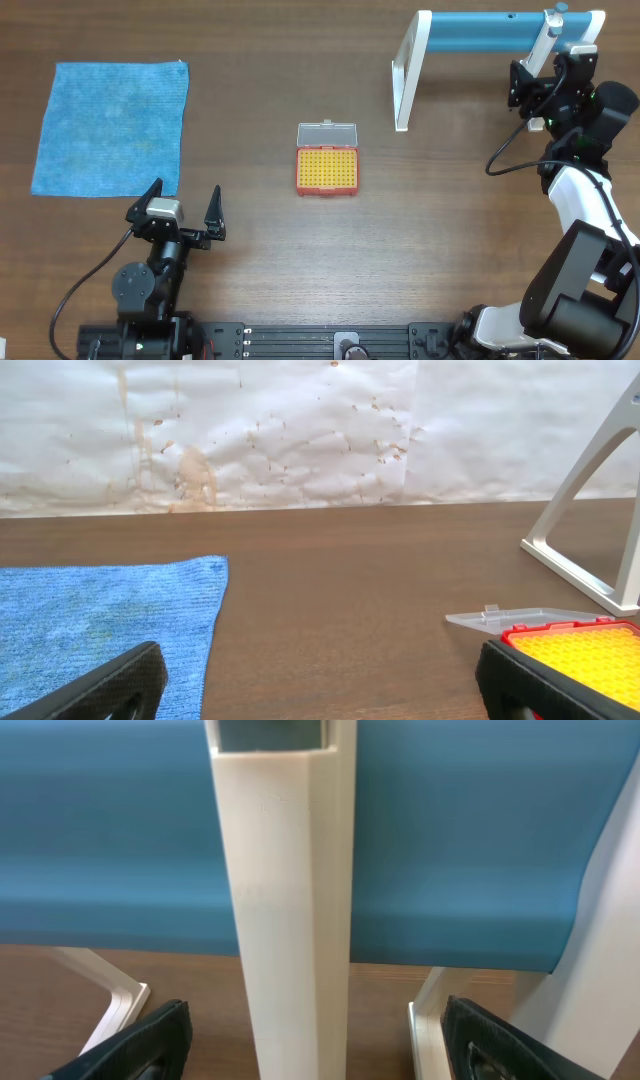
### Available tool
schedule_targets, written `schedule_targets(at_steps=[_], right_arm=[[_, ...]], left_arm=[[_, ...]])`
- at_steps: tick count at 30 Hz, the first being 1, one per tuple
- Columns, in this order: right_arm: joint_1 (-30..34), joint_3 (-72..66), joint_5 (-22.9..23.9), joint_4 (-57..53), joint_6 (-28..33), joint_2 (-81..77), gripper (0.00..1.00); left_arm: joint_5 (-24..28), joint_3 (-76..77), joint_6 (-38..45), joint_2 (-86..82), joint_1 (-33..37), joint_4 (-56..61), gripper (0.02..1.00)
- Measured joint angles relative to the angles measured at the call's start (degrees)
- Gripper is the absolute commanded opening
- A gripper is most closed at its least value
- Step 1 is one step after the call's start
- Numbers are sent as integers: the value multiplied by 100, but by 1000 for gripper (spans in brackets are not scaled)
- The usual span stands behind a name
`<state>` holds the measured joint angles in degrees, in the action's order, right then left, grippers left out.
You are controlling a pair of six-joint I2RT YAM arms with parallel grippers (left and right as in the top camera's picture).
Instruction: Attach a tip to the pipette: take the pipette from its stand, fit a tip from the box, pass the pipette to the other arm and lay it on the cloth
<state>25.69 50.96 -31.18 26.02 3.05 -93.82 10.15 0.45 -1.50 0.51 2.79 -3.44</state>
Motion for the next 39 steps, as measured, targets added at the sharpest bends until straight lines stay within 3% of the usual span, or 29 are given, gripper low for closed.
schedule_targets(at_steps=[4,8,11,15,26,32,34,36,37,39], right_arm=[[-42,0,87,22,-24,-4,549],[-107,0,105,22,-44,-4,467],[-107,0,105,22,-44,-4,286],[-107,0,105,22,-44,-4,119],[-107,0,105,-44,-44,48,77],[-96,0,101,-149,-74,1596,80],[-79,7,-308,63,-442,2203,77],[-157,26,-1237,769,-1095,2417,77],[-457,-11,-1814,1384,-1591,2430,77],[-1211,-101,-2326,1797,-2004,2430,77]], left_arm=[[0,0,-2,0,0,0,996],[0,0,-2,0,0,0,996],[0,0,-2,0,0,0,996],[2,0,-2,0,0,0,998],[0,0,-2,0,0,0,996],[2,0,-2,0,0,0,996],[2,0,-2,0,0,0,998],[0,0,-2,0,0,0,998],[2,0,-2,0,0,0,996],[0,0,-2,0,0,0,998]])
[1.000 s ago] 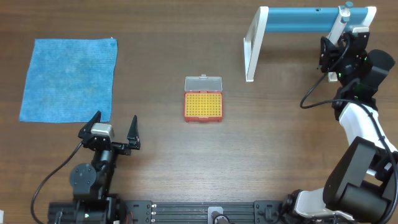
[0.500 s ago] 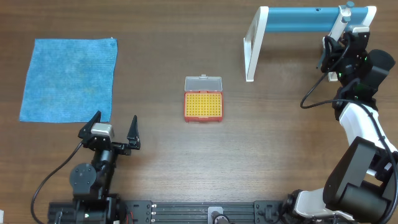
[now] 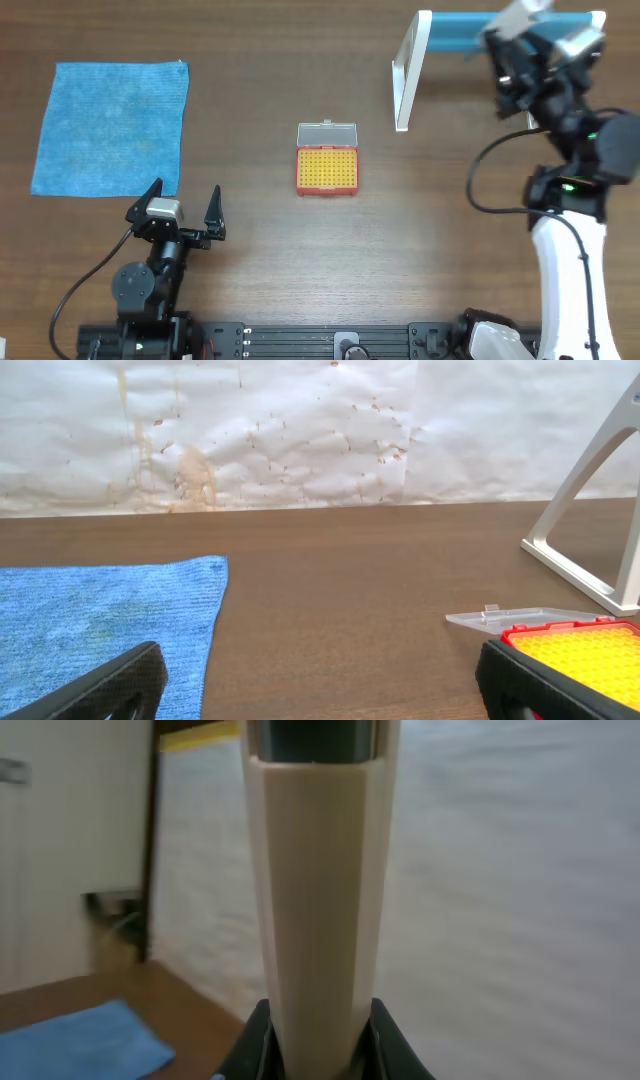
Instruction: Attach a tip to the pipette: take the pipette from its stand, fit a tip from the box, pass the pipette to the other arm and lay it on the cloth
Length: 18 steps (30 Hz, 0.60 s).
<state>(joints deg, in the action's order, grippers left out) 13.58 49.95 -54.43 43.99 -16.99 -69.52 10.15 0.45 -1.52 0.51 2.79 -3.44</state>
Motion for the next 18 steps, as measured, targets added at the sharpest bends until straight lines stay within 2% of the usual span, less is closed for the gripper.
schedule_targets(at_steps=[4,8,12,18], right_arm=[[-1740,-844,-258,662,-240,-37,77],[-2820,-1648,-50,1283,-205,-656,77],[-3379,-1692,142,1613,382,-1740,77],[-3434,-1692,791,1648,1445,-2304,77]], left_arm=[[2,0,0,0,0,0,998],[0,0,0,0,0,0,996],[2,0,0,-2,0,0,998],[2,0,0,-4,0,0,998]])
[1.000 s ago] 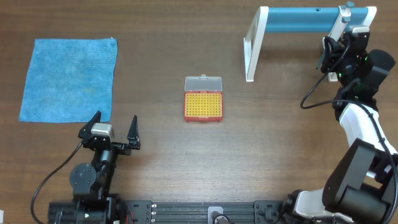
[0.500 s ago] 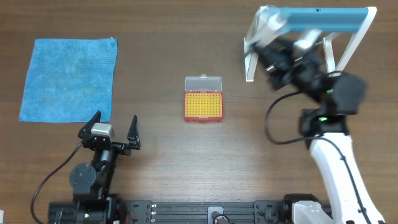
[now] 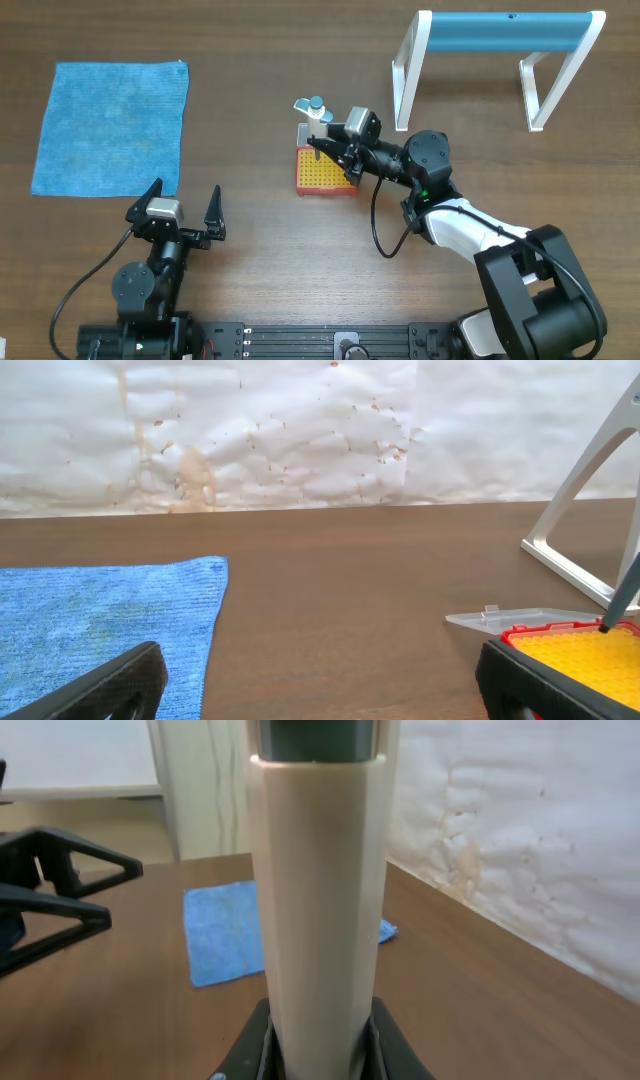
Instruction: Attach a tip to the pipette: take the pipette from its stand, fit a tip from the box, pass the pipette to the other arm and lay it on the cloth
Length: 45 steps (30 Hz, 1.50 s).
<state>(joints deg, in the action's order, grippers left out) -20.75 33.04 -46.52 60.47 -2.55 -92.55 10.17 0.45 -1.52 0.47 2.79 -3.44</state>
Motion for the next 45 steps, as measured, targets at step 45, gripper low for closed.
schedule_targets(at_steps=[45], right_arm=[[-96,0,295,-131,483,-461,77]], left_arm=[[-2,0,0,0,0,0,998]])
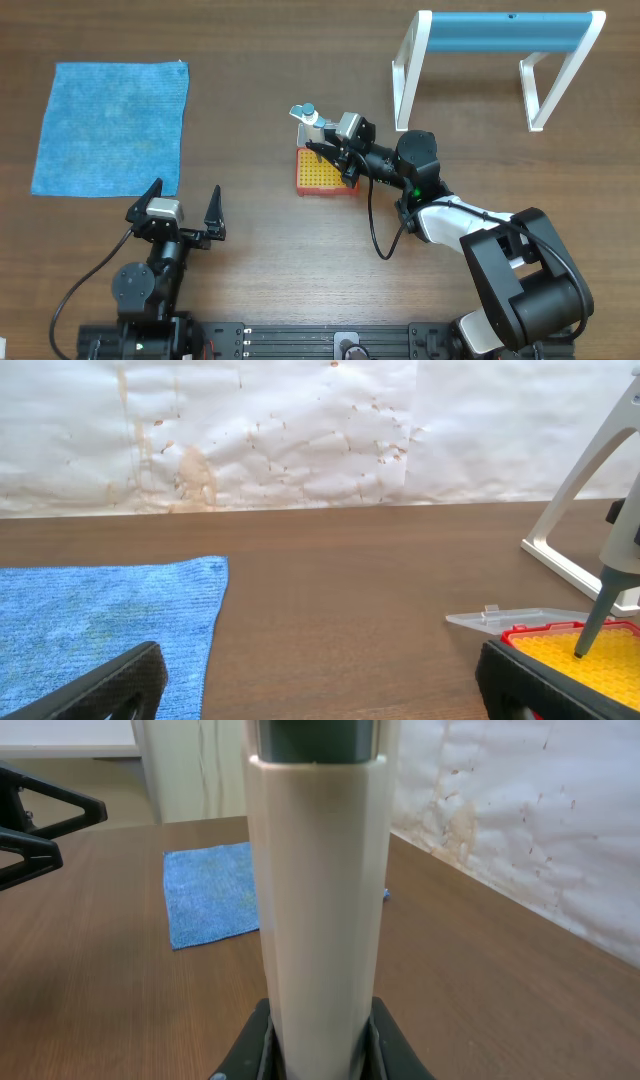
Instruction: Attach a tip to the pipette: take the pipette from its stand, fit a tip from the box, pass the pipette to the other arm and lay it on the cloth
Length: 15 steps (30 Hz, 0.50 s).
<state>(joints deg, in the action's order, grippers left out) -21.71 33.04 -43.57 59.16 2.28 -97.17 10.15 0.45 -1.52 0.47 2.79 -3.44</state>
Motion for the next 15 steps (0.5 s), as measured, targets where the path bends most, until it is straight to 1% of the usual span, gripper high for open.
schedule_targets(at_steps=[15], right_arm=[[0,42,15,155,2,-197,77]], left_arm=[[2,0,0,0,0,0,996]])
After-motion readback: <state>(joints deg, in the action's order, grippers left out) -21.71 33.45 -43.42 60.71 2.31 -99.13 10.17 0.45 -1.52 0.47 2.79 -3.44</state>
